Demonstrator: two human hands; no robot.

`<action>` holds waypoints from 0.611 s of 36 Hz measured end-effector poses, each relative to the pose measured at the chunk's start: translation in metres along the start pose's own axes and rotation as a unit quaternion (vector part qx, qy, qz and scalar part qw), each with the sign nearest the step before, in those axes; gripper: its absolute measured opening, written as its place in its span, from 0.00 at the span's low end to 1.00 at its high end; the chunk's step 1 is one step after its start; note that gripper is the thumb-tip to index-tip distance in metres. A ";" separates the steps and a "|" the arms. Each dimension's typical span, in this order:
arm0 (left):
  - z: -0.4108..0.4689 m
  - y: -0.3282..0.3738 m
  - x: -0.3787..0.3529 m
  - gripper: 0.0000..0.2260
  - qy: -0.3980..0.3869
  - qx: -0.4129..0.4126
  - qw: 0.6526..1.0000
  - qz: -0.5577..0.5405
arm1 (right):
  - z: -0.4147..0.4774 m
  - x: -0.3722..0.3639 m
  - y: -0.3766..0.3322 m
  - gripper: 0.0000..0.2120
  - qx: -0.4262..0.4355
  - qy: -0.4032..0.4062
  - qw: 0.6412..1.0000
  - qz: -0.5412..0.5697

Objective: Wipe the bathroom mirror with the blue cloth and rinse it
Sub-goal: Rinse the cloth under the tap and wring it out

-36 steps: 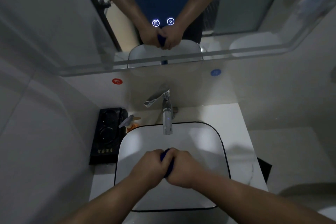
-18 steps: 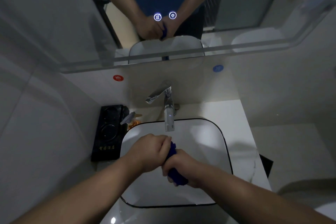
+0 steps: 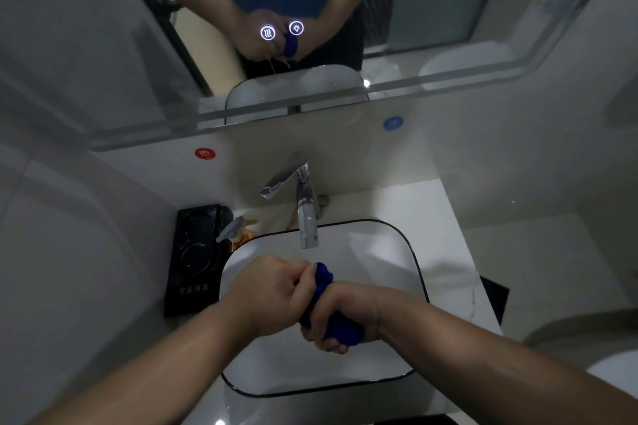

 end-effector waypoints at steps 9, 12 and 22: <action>0.000 -0.003 -0.006 0.17 -0.020 0.140 0.988 -0.054 | -0.017 0.017 -0.016 0.06 -0.069 0.109 0.981 -0.147; -0.007 0.001 -0.017 0.18 -0.034 0.168 0.983 -0.064 | -0.023 0.024 -0.022 0.13 -0.102 0.154 0.945 -0.270; -0.025 0.018 -0.001 0.17 0.084 0.088 0.992 -0.027 | -0.026 0.009 -0.018 0.08 -0.042 0.115 0.975 -0.184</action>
Point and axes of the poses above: each hand's wrist, its own z-axis towards the middle knuckle, its own x-axis out of the back of the hand, y = z × x, the point moved 8 cm from there along z, towards the middle knuckle, and after that the axes turned 14 degrees about -y, right-handed, at the moved point
